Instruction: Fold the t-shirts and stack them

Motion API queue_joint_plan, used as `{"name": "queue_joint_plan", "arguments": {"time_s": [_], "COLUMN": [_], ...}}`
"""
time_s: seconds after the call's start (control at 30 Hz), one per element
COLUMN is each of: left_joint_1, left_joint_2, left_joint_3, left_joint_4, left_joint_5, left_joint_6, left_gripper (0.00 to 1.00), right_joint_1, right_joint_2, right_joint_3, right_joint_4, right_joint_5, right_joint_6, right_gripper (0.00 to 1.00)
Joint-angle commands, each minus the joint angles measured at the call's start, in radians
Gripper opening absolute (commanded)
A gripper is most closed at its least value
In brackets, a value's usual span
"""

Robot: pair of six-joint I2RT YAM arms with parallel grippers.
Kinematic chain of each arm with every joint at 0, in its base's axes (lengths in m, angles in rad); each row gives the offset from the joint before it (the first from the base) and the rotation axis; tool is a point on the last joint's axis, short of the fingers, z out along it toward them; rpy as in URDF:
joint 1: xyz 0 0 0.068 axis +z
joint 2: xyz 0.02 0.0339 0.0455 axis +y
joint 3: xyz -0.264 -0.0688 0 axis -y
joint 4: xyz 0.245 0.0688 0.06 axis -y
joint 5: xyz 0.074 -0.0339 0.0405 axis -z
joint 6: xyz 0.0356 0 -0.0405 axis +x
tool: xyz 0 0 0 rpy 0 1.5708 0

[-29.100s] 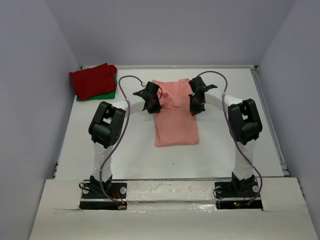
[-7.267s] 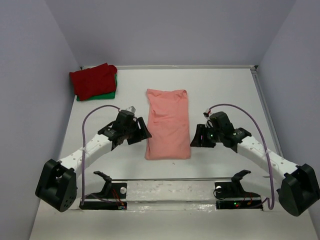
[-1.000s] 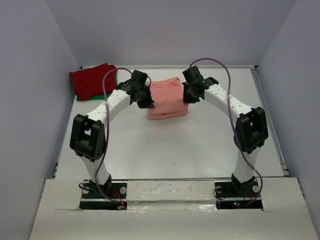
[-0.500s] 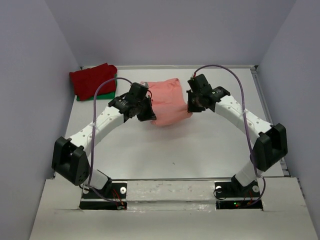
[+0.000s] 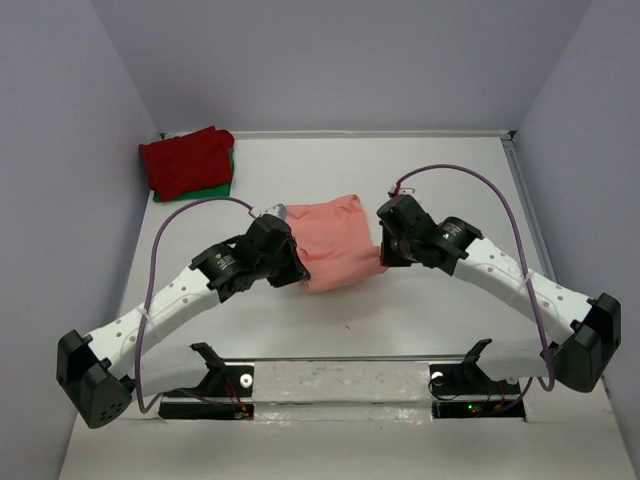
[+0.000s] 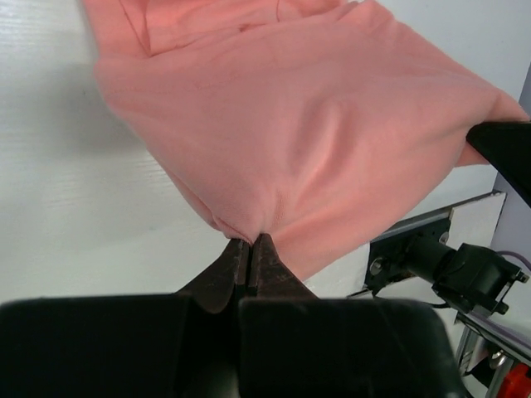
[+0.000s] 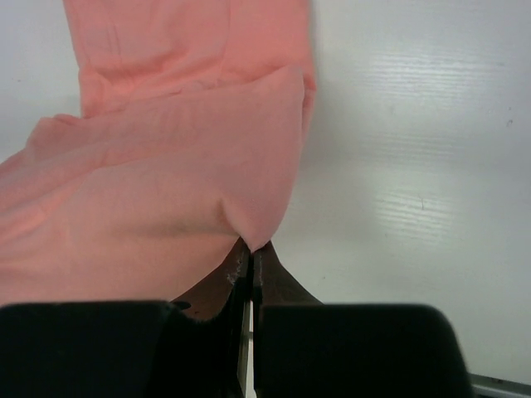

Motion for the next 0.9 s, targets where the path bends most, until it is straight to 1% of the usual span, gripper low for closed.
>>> {"name": "queue_joint_plan", "arguments": {"time_s": [0.0,0.1,0.23,0.27,0.3,0.33,0.37,0.4,0.43,0.47,0.5,0.53,0.57,0.63,0.67,0.73,0.77,0.87], "left_joint_1": [-0.024,-0.024,-0.013,-0.006,0.025,0.048,0.095,0.119,0.142,0.171,0.226,0.252,0.28,0.336,0.352,0.385,0.396,0.433], "left_joint_2": [-0.066,-0.066,0.001,0.05,0.078,0.107,0.168,0.202,0.233,0.294,0.325,0.352,0.412,0.473,0.539,0.628,0.656,0.767], "left_joint_3": [-0.052,-0.035,0.032,0.049,0.086,0.106,0.158,0.187,0.215,0.273,0.302,0.33,0.362,0.445,0.475,0.534,0.566,0.611], "left_joint_4": [-0.023,-0.041,-0.031,-0.019,-0.006,0.006,0.009,0.012,0.009,0.006,0.006,-0.002,-0.002,-0.006,-0.009,0.004,0.008,0.009], "left_joint_5": [-0.06,-0.079,-0.112,-0.114,-0.108,-0.088,-0.061,-0.059,-0.051,-0.03,-0.03,-0.014,0.018,0.045,0.053,0.067,0.078,0.113], "left_joint_6": [-0.077,-0.078,-0.041,-0.031,0.006,0.034,0.055,0.077,0.125,0.149,0.172,0.19,0.23,0.255,0.273,0.279,0.285,0.293], "left_gripper": [0.0,0.0,0.0,0.0,0.0,0.0,0.0,0.0,0.0,0.0,0.0,0.0,0.0,0.0,0.0,0.0,0.0,0.0], "right_joint_1": [0.051,0.051,0.051,0.041,0.018,0.007,-0.005,-0.024,-0.054,-0.071,-0.09,-0.108,-0.137,-0.169,-0.195,-0.218,-0.244,-0.28], "right_joint_2": [-0.066,-0.051,0.048,0.08,0.152,0.188,0.22,0.287,0.323,0.358,0.398,0.482,0.521,0.6,0.677,0.763,0.839,0.935], "right_joint_3": [-0.015,0.008,0.107,0.141,0.217,0.258,0.294,0.333,0.415,0.454,0.5,0.549,0.642,0.745,0.838,0.948,1.035,1.125], "right_joint_4": [-0.049,-0.061,-0.053,-0.055,-0.053,-0.05,-0.034,-0.032,-0.027,-0.021,-0.027,-0.035,-0.039,-0.064,-0.072,-0.12,-0.144,-0.139], "right_joint_5": [0.104,0.127,0.184,0.187,0.169,0.164,0.158,0.126,0.121,0.112,0.077,0.061,0.041,-0.018,-0.046,-0.083,-0.113,-0.204], "right_joint_6": [0.089,0.073,0.011,-0.007,-0.048,-0.065,-0.114,-0.133,-0.148,-0.194,-0.21,-0.223,-0.243,-0.272,-0.288,-0.318,-0.349,-0.377], "right_gripper": [0.0,0.0,0.0,0.0,0.0,0.0,0.0,0.0,0.0,0.0,0.0,0.0,0.0,0.0,0.0,0.0,0.0,0.0]}}
